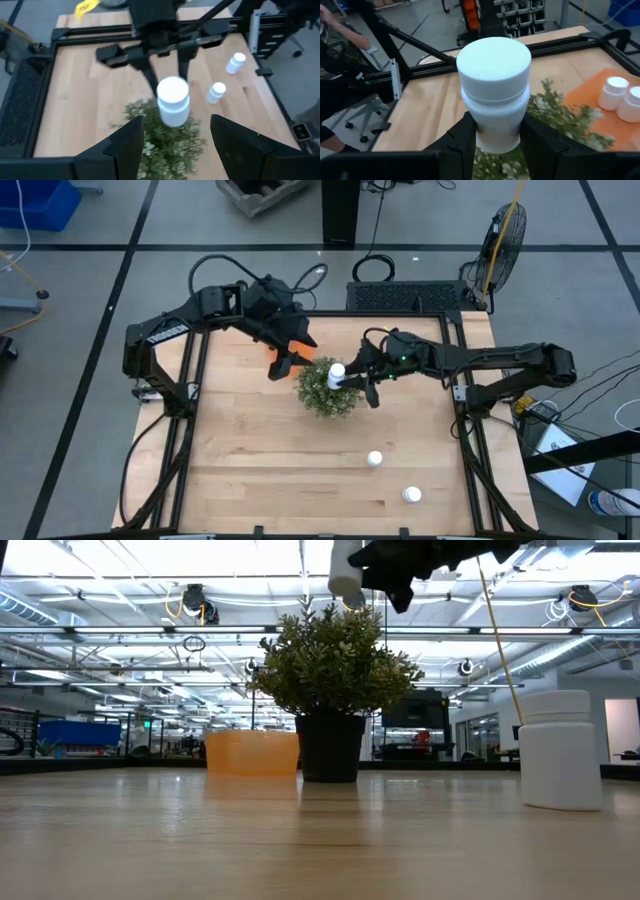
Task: Pick and place pill bottles into a basket
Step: Put the white medicine bottle into the orange bin
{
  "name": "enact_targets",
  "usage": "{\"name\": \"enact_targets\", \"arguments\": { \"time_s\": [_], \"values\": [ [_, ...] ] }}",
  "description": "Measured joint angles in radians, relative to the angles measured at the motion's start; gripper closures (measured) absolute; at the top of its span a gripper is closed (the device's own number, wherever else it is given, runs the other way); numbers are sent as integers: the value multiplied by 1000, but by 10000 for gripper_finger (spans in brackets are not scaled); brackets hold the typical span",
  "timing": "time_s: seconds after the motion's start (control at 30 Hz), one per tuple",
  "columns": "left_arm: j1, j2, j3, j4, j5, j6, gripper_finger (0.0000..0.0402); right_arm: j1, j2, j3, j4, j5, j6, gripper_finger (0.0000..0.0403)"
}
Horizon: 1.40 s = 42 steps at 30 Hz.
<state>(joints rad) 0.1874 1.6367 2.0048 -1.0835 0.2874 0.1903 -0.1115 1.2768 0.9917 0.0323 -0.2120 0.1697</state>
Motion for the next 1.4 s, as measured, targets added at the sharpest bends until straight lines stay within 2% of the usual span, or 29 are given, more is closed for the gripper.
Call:
{"name": "enact_targets", "arguments": {
  "time_s": [0.3,0.7,1.07,1.4],
  "values": [
    [-57,0,0,-34,-5,-41,167,42,20,81,-9,4,-14,286],
    [-74,0,0,-30,-8,-87,167,52,111,277,-158,-1,-60,285],
    [-84,0,0,-60,-5,-102,167,61,210,352,-176,-53,-100,284],
    [-101,0,-1,-74,0,-102,167,60,231,385,-159,-56,-130,284]
  ]
}}
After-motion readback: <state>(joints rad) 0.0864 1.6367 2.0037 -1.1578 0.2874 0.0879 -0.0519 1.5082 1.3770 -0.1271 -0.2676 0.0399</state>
